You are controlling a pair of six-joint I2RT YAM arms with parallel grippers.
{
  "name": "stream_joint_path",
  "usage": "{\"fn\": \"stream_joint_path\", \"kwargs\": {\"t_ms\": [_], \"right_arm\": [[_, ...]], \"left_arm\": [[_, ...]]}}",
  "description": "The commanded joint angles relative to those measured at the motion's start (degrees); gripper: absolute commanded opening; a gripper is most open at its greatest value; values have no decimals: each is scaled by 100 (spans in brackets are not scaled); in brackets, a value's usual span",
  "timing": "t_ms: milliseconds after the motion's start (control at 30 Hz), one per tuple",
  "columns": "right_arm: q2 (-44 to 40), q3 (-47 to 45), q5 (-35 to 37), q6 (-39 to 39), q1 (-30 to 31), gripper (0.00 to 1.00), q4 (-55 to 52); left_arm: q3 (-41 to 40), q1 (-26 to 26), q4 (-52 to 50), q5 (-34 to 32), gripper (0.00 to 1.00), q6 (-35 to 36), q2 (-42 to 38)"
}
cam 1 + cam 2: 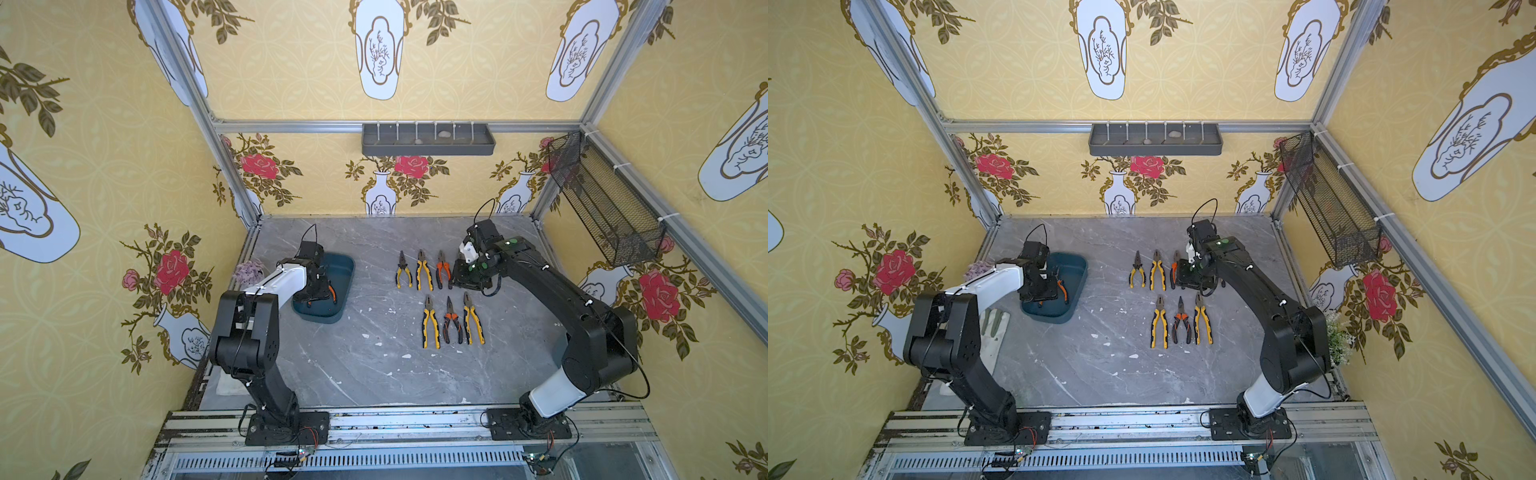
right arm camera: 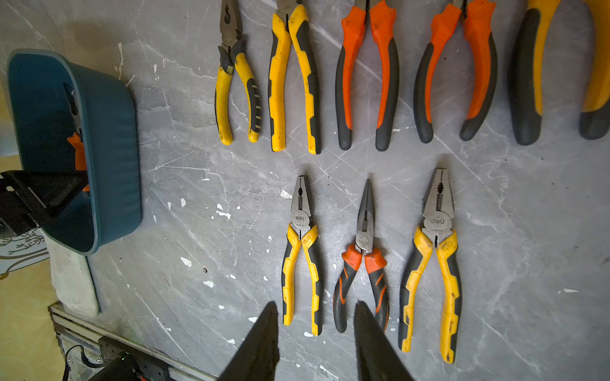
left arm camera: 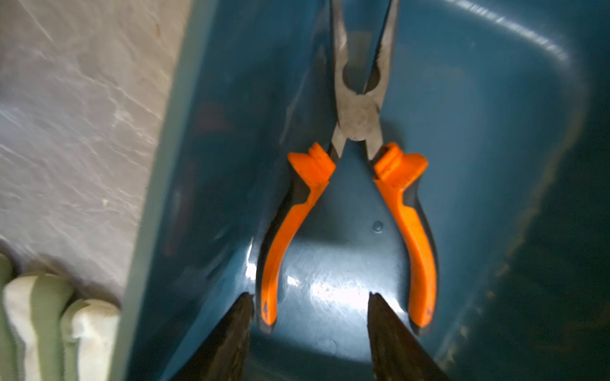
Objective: Take the pliers out of the storage box
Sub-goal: Pick up the pliers from the storage box.
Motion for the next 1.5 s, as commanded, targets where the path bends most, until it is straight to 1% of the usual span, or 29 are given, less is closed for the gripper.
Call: {"fn": "stream_joint_path", "kwargs": {"t_ms": [0,100,233,300,367,400,567,767,833,933,1100,1167,1233,1300,1400,1467], "right_arm": [[-28,36,38,-54,-14,39,4],[-46,-3,38,-64,-32,39,12],[-65,-68,31,-72,-58,39,43],[-74,-86,21,-60,-58,39,63],[-82,-95,12,-64,-58,38,67],[-82,-89,11,-58,-64,38,72],[-100,-130,7,-71,-67,38,79],[-109,-166,-13,-53,-76,38,107],[-109,-175,-32,-43,-76,38,123],[-109,-162,-35,-40,-76,38,118],[-126,-168,-15,-59,-84,38,100],[-144,-189,-6,-62,-85,38,104],[-161,-196,-2,-55,-98,38,105],[-177,-219,-2,-55,-102,38,106],[-188,-237,-2,-51,-122,38,114],[-174,-237,-22,-62,-126,38,118]], "left_arm": [[-72,28,71,-104,58,-121,169],[-75,43,61,-261,59,-191,260],[-51,51,60,-301,60,-213,271],[-43,55,59,-223,58,-197,303],[-7,53,51,-96,53,-173,370],[13,54,45,-42,52,-159,408],[179,38,28,278,50,-36,532],[173,39,64,520,50,76,401],[172,44,53,457,50,68,393],[257,40,-61,257,53,59,496],[461,41,-241,-15,52,84,762],[539,44,-327,-80,49,84,896],[555,41,-387,-84,39,64,962],[484,40,-405,-72,33,24,935],[324,36,-415,-66,30,-73,827],[168,25,-359,-83,31,-124,705]]}}
